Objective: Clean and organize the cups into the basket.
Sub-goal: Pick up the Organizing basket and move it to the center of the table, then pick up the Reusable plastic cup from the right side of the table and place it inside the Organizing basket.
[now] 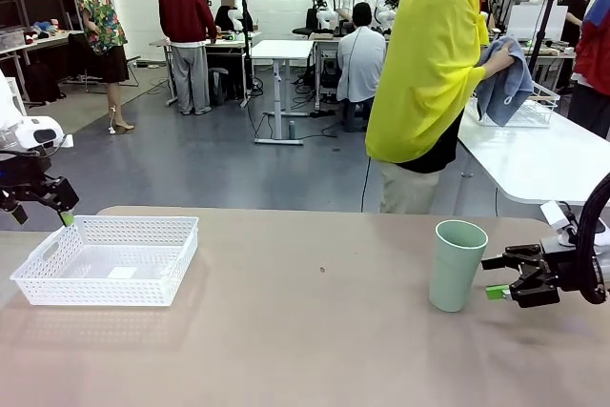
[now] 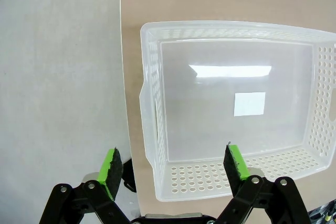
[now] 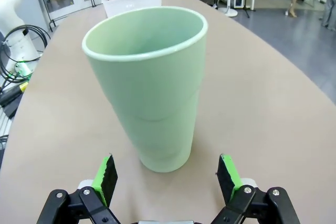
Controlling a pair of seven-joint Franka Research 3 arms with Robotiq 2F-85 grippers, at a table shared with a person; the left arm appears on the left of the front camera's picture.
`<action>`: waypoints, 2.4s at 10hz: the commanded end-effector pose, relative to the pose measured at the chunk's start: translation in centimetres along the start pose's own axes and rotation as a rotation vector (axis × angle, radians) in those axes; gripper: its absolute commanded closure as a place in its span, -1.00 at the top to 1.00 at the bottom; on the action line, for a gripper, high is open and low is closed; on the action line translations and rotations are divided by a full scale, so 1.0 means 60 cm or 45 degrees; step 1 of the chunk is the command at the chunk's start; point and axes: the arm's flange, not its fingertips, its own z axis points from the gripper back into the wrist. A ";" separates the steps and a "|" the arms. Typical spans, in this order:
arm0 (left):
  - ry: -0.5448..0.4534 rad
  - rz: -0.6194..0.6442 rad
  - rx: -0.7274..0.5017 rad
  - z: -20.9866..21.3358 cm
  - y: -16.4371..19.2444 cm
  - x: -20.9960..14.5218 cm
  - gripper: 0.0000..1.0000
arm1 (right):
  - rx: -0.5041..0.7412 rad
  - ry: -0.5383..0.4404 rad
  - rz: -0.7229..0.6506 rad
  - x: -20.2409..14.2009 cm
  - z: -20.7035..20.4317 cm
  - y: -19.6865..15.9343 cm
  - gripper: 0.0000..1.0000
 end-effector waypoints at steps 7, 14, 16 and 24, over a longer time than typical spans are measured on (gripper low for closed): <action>0.011 -0.022 0.001 -0.016 0.006 0.012 1.00 | 0.180 -0.145 0.080 -0.002 -0.030 -0.041 1.00; 0.064 -0.050 0.033 -0.051 0.007 0.035 1.00 | 0.202 -0.126 0.082 -0.007 -0.096 -0.063 1.00; 0.093 -0.023 0.044 -0.064 0.013 0.047 1.00 | 0.220 -0.129 0.052 -0.006 -0.112 -0.068 1.00; 0.172 -0.033 0.007 -0.094 0.022 0.062 1.00 | 0.283 -0.139 0.048 0.013 -0.155 -0.057 1.00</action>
